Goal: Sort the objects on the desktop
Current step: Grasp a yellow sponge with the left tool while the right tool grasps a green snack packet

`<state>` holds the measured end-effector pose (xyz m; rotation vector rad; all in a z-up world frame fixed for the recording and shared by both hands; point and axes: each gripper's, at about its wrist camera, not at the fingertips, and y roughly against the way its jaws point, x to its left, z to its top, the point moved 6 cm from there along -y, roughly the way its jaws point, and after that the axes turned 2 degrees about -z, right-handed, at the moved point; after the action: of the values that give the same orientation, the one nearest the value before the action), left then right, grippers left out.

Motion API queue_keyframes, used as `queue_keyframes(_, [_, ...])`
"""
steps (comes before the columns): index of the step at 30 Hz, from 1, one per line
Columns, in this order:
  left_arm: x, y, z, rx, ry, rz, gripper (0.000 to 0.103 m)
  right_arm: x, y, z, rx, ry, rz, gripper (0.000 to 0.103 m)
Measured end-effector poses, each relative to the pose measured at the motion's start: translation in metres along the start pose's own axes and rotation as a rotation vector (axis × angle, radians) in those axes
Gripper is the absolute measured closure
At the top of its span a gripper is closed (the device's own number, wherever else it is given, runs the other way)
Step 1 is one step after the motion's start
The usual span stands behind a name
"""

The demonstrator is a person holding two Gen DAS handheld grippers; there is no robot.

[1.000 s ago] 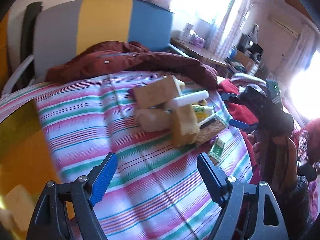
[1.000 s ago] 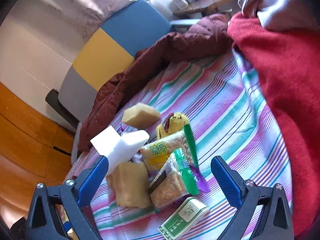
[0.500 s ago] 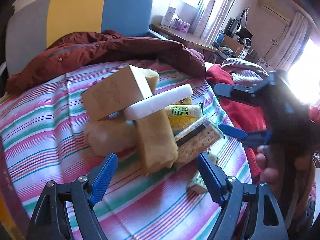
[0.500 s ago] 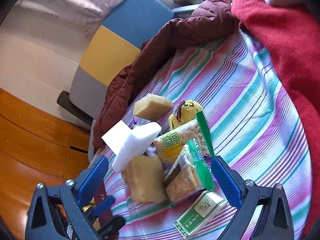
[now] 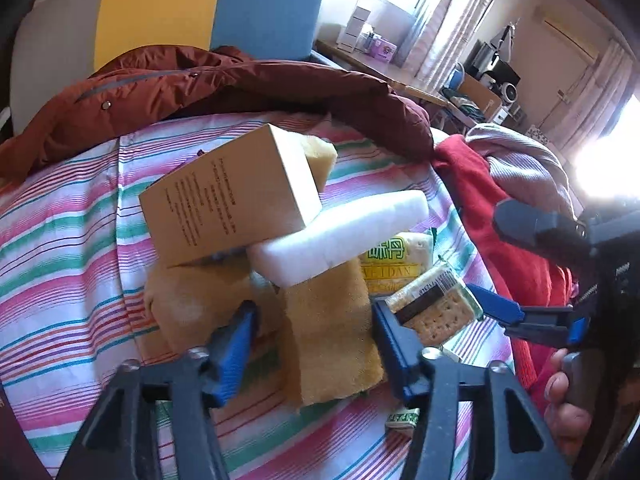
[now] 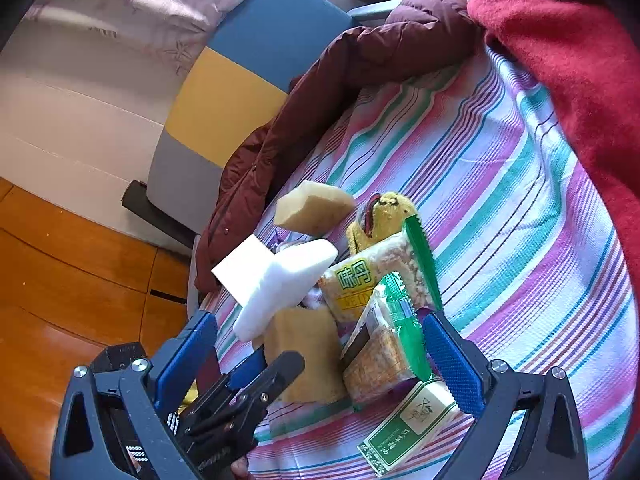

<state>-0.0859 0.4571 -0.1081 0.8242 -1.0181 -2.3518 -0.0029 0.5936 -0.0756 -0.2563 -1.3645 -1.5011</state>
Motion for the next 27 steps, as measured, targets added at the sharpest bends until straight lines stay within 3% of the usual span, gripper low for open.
queue_keyframes(5, [0.000, 0.009, -0.009, -0.007, 0.000, -0.037, 0.064, 0.005, -0.002, -0.003, 0.023, -0.008, 0.054, 0.000])
queue_keyframes(15, [0.014, 0.045, -0.040, -0.029, 0.023, -0.032, 0.067, 0.039, -0.017, -0.023, 0.158, 0.059, 0.234, 0.000])
queue_keyframes(23, [0.022, 0.063, -0.066, -0.040, 0.054, -0.024, 0.067, 0.075, -0.037, -0.056, 0.264, 0.233, 0.220, 0.000])
queue_keyframes(27, [0.025, 0.076, -0.076, -0.058, 0.066, -0.022, 0.068, 0.079, -0.048, -0.064, 0.286, 0.281, 0.165, 0.000])
